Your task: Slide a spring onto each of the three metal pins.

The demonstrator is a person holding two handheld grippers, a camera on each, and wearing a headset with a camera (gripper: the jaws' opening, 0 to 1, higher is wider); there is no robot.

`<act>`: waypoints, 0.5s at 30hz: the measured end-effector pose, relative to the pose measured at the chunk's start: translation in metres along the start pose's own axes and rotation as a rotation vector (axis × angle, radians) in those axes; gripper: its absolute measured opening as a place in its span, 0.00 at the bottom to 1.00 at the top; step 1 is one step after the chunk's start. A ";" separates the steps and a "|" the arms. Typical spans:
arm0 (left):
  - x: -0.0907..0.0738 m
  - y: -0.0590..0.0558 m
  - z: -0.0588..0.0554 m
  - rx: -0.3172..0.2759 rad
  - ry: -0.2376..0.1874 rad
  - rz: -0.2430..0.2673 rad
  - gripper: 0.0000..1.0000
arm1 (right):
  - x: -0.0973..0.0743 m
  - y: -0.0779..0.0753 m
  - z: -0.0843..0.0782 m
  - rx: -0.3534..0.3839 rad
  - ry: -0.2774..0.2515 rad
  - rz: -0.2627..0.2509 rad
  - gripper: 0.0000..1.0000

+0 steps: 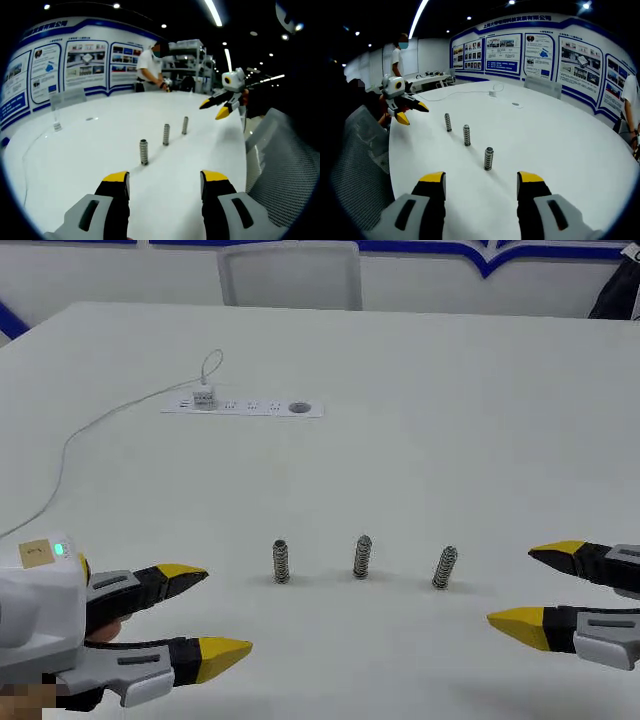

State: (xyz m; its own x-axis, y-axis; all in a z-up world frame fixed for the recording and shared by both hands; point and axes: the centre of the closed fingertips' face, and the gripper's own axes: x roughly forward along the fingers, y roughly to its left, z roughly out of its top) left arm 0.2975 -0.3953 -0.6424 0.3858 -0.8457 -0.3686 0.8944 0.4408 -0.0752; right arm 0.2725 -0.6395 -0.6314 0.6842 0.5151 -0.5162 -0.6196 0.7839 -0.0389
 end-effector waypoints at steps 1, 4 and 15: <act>0.000 0.000 0.000 0.000 0.000 0.000 0.58 | 0.000 0.000 0.000 0.002 0.000 -0.002 0.59; 0.001 0.000 0.000 0.001 0.003 -0.002 0.58 | -0.001 0.000 -0.001 0.006 -0.004 -0.004 0.59; 0.000 0.000 0.004 0.008 0.004 0.004 0.58 | -0.003 0.000 -0.001 0.012 -0.014 -0.007 0.59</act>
State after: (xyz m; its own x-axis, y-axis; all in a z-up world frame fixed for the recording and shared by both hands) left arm 0.2986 -0.3967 -0.6389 0.3887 -0.8428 -0.3722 0.8945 0.4420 -0.0667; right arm 0.2702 -0.6417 -0.6306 0.6935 0.5146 -0.5043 -0.6104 0.7915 -0.0318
